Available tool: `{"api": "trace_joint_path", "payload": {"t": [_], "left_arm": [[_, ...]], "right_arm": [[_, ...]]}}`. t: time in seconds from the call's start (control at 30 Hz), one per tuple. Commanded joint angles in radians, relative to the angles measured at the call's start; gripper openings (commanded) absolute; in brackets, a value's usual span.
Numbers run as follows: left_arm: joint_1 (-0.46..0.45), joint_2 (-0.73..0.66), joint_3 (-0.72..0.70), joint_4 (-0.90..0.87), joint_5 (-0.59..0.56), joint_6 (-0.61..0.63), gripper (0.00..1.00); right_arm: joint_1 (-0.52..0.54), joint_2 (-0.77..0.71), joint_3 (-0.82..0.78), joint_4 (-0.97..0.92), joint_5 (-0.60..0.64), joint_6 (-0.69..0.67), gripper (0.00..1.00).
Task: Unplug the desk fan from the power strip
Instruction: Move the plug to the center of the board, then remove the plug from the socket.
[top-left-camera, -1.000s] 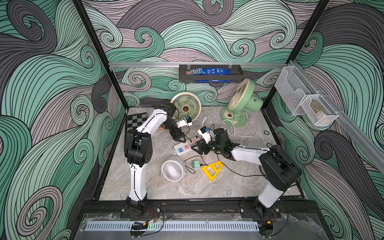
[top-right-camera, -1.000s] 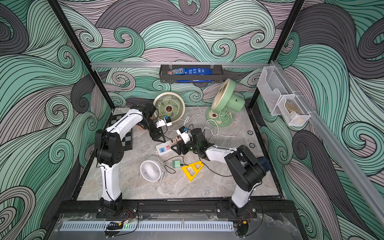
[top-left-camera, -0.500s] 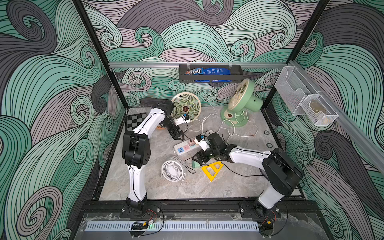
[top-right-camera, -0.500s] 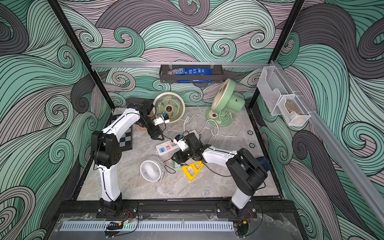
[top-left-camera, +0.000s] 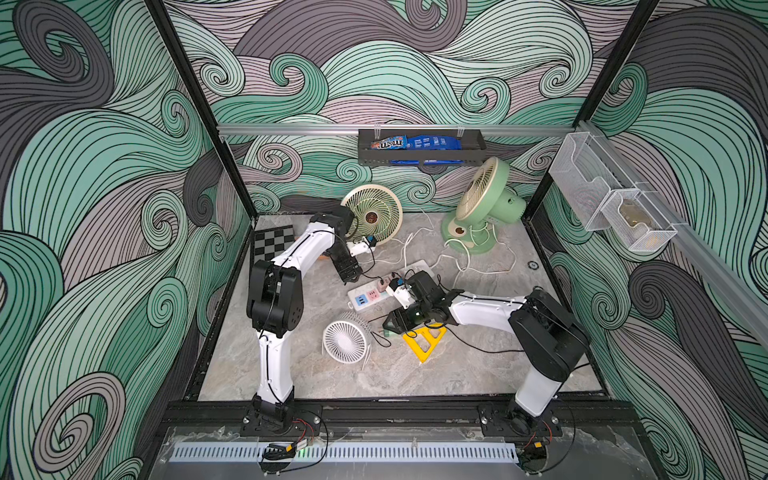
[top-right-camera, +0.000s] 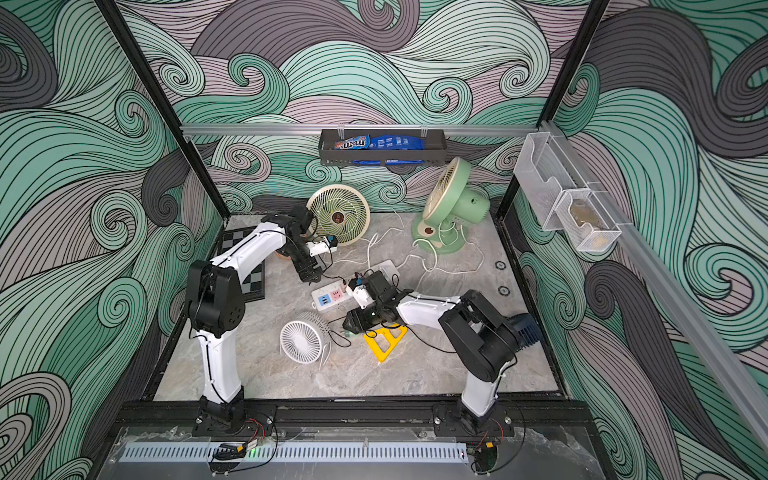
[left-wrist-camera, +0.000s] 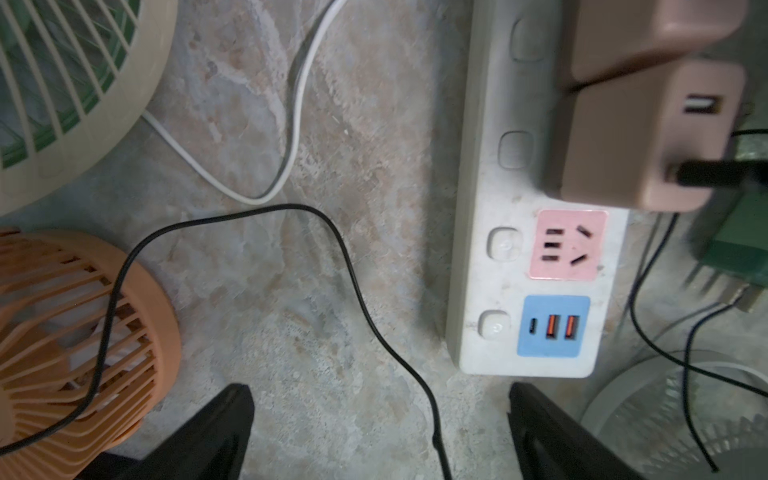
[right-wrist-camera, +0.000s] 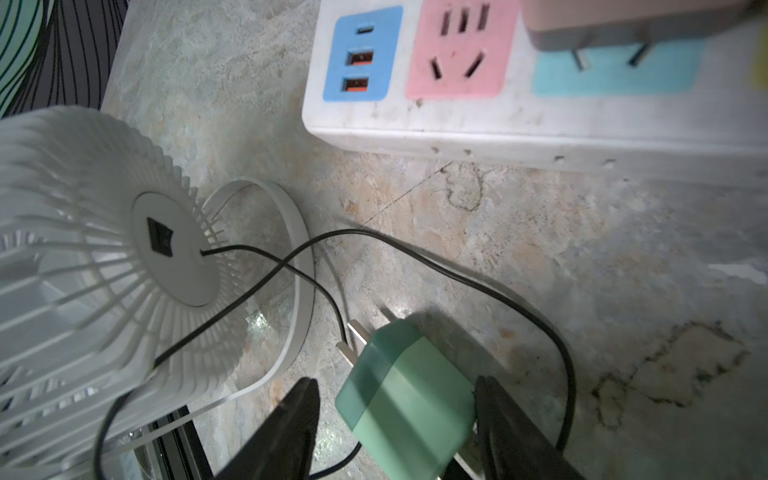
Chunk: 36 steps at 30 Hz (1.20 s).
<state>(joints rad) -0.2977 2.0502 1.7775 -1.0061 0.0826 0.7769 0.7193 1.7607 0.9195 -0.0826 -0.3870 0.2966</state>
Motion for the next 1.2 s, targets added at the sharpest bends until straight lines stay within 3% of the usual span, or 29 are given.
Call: {"api": "trace_joint_path", "payload": {"t": [0.0, 0.27, 0.47, 0.6, 0.77, 0.83, 1.17], "left_arm": [[-0.003, -0.002, -0.008, 0.053, -0.095, -0.007, 0.99], [-0.006, 0.009, -0.017, 0.093, -0.159, 0.025, 0.99], [-0.016, 0.018, -0.014, 0.136, -0.229, 0.044, 0.99], [-0.022, 0.012, 0.002, 0.050, -0.109, 0.104, 0.99], [-0.047, -0.015, -0.039, -0.012, -0.053, 0.230, 0.99], [-0.047, -0.023, -0.043, -0.031, -0.024, 0.253, 0.99], [-0.048, -0.032, -0.008, -0.126, 0.141, 0.267, 0.99]], "right_arm": [[0.009, -0.009, -0.019, 0.002, -0.089, 0.013, 0.59], [0.013, -0.029, -0.070, 0.026, -0.241, -0.010, 0.51], [-0.018, -0.059, -0.052, 0.049, -0.208, -0.019, 0.54], [-0.090, -0.084, -0.048, 0.103, -0.185, 0.011, 0.58], [-0.154, -0.056, -0.007, 0.149, -0.151, 0.033, 0.57], [-0.169, -0.029, 0.012, 0.175, -0.125, 0.053, 0.54], [-0.182, 0.104, 0.061, 0.410, -0.010, 0.231, 0.19]]}}
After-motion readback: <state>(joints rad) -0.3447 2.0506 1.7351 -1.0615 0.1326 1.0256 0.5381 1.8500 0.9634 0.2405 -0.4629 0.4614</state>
